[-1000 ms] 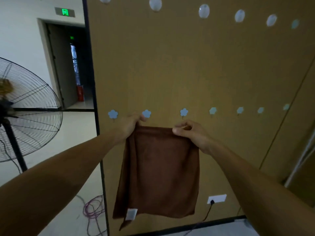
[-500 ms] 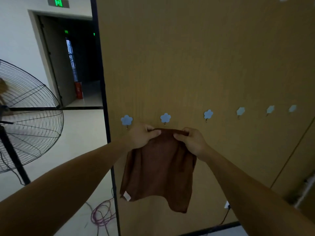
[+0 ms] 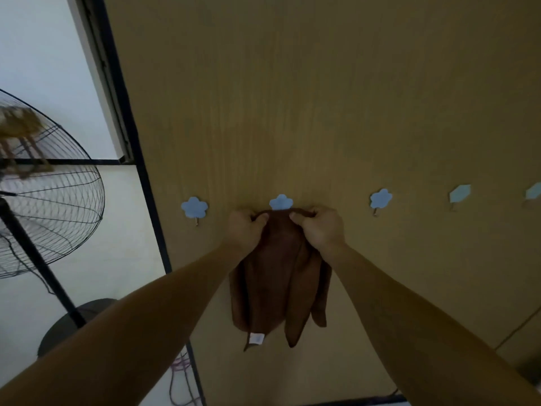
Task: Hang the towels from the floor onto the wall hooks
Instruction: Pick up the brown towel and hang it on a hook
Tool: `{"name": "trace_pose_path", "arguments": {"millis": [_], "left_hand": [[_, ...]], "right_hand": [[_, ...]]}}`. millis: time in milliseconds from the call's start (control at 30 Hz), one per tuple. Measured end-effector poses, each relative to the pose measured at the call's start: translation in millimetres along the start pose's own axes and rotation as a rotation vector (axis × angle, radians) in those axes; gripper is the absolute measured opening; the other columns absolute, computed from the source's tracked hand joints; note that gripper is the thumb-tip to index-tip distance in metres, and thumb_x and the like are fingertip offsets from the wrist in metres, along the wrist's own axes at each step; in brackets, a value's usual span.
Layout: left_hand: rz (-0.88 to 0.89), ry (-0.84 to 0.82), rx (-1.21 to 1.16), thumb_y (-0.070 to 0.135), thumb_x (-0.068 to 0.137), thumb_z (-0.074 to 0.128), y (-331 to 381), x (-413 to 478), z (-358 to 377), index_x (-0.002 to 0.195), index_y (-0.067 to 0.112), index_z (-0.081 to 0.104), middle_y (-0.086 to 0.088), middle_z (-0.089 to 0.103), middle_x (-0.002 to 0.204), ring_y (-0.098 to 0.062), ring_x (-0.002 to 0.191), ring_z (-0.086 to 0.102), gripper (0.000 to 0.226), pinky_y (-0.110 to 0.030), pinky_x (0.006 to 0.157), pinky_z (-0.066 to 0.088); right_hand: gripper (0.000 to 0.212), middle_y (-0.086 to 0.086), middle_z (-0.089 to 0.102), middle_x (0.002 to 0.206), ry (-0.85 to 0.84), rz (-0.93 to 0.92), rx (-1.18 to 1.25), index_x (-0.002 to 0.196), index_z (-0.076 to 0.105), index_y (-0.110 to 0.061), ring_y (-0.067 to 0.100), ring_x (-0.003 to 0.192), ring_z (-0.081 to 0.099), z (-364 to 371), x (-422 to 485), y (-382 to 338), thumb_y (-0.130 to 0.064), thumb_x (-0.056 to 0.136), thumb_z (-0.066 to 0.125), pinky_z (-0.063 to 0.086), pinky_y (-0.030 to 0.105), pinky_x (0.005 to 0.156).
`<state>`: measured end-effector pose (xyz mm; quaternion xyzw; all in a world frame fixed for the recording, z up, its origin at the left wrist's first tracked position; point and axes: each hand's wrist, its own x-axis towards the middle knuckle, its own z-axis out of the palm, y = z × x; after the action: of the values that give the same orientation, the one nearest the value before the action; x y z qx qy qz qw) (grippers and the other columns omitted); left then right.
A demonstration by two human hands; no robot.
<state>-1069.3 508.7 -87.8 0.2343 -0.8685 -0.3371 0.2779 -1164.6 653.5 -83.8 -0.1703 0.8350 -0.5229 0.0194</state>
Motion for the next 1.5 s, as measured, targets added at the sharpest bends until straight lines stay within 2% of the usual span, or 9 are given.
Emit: {"name": "trace_pose_path", "arguments": {"millis": [233, 433, 567, 733, 900, 1000, 1200, 1333, 1500], "left_hand": [[-0.352, -0.078, -0.265, 0.032, 0.084, 0.069, -7.1, 0.4, 21.3, 0.068, 0.008, 0.058, 0.001, 0.057, 0.063, -0.008, 0.056, 0.051, 0.031, -0.011, 0.044, 0.037], [-0.683, -0.34, -0.55, 0.021, 0.086, 0.061, -3.1, -5.0, 23.6, 0.098, 0.007, 0.068, -0.009, 0.068, 0.092, -0.024, 0.081, 0.064, 0.019, -0.03, 0.06, 0.048], [-0.557, -0.273, -0.272, 0.014, 0.097, 0.047, -27.4, -19.2, 40.2, 0.124, -0.001, 0.058, -0.018, 0.06, 0.126, -0.034, 0.115, 0.057, 0.032, -0.031, 0.075, 0.051], [-0.197, -0.007, 0.215, 0.031, 0.096, 0.043, -30.4, -33.1, 45.8, 0.094, 0.01, 0.066, -0.009, 0.066, 0.088, -0.026, 0.085, 0.062, 0.031, -0.032, 0.07, 0.043], [0.208, 0.303, 0.454, 0.032, 0.091, 0.047, -48.3, -54.3, 35.4, 0.109, 0.004, 0.06, -0.015, 0.061, 0.101, -0.034, 0.087, 0.057, 0.036, -0.042, 0.075, 0.042], [0.464, 0.188, 0.444, 0.036, 0.086, 0.05, -66.1, -57.1, 30.3, 0.125, 0.005, 0.054, -0.014, 0.06, 0.109, -0.031, 0.085, 0.059, 0.05, -0.039, 0.073, 0.048], [-0.239, -0.218, -0.362, 0.002, 0.073, 0.069, -89.0, -64.8, 44.0, 0.114, 0.013, 0.052, -0.003, 0.061, 0.094, -0.026, 0.09, 0.062, 0.046, -0.025, 0.067, 0.046], [-0.337, -0.346, -0.242, -0.002, 0.075, 0.065, -94.7, -65.0, 45.9, 0.094, 0.015, 0.064, 0.001, 0.064, 0.083, -0.022, 0.083, 0.059, 0.025, -0.016, 0.055, 0.043], [-0.328, -0.177, 0.286, 0.017, 0.081, 0.058, -77.0, -53.0, 34.2, 0.122, 0.009, 0.054, -0.016, 0.056, 0.12, -0.036, 0.11, 0.052, 0.042, -0.042, 0.089, 0.047]], "right_hand": [[0.019, 0.002, 0.072, 0.074, -0.055, 0.276, 0.327, 0.072, 0.071, -0.015, 0.022, 0.075, 0.069, 17.7, -1.7, 17.0, -0.031, 0.065, 0.077, 0.059, 0.035, 0.069], [0.015, 0.006, 0.071, 0.079, -0.127, 0.404, 0.4, 0.074, 0.067, -0.012, 0.023, 0.075, 0.068, 23.0, -4.9, 19.0, -0.027, 0.074, 0.072, 0.058, 0.034, 0.069], [0.012, 0.005, 0.067, 0.083, -0.213, 0.333, 0.076, 0.075, 0.063, -0.014, 0.023, 0.081, 0.065, 23.7, -10.8, 26.2, -0.026, 0.078, 0.065, 0.056, 0.041, 0.084], [0.027, 0.003, 0.061, 0.108, -0.043, 0.064, -0.661, 0.104, 0.059, -0.019, 0.026, 0.105, 0.053, 26.8, -26.6, 34.9, -0.025, 0.078, 0.056, 0.041, 0.04, 0.092], [0.029, 0.001, 0.059, 0.119, 0.142, -0.294, -0.462, 0.118, 0.057, -0.018, 0.023, 0.114, 0.049, 23.3, -37.1, 53.3, -0.02, 0.092, 0.046, 0.036, 0.038, 0.096], [0.039, -0.001, 0.06, 0.121, -0.034, -0.339, -0.173, 0.129, 0.052, -0.02, 0.018, 0.111, 0.055, 23.2, -41.0, 60.1, -0.039, 0.095, 0.049, 0.045, 0.036, 0.095], [0.059, 0.006, 0.055, 0.126, -0.159, -0.289, -0.262, 0.135, 0.045, -0.014, 0.024, 0.111, 0.056, 32.6, -44.0, 84.9, -0.038, 0.085, 0.066, 0.046, 0.033, 0.09], [0.038, 0.012, 0.063, 0.113, -0.221, -0.294, -0.441, 0.124, 0.051, -0.01, 0.031, 0.103, 0.06, 30.9, -43.6, 100.4, -0.027, 0.091, 0.059, 0.048, 0.036, 0.083], [0.047, 0.01, 0.063, 0.115, -0.309, -0.196, -0.544, 0.124, 0.051, -0.013, 0.03, 0.107, 0.06, 25.8, -43.7, 111.2, -0.034, 0.085, 0.064, 0.05, 0.035, 0.084]]}}
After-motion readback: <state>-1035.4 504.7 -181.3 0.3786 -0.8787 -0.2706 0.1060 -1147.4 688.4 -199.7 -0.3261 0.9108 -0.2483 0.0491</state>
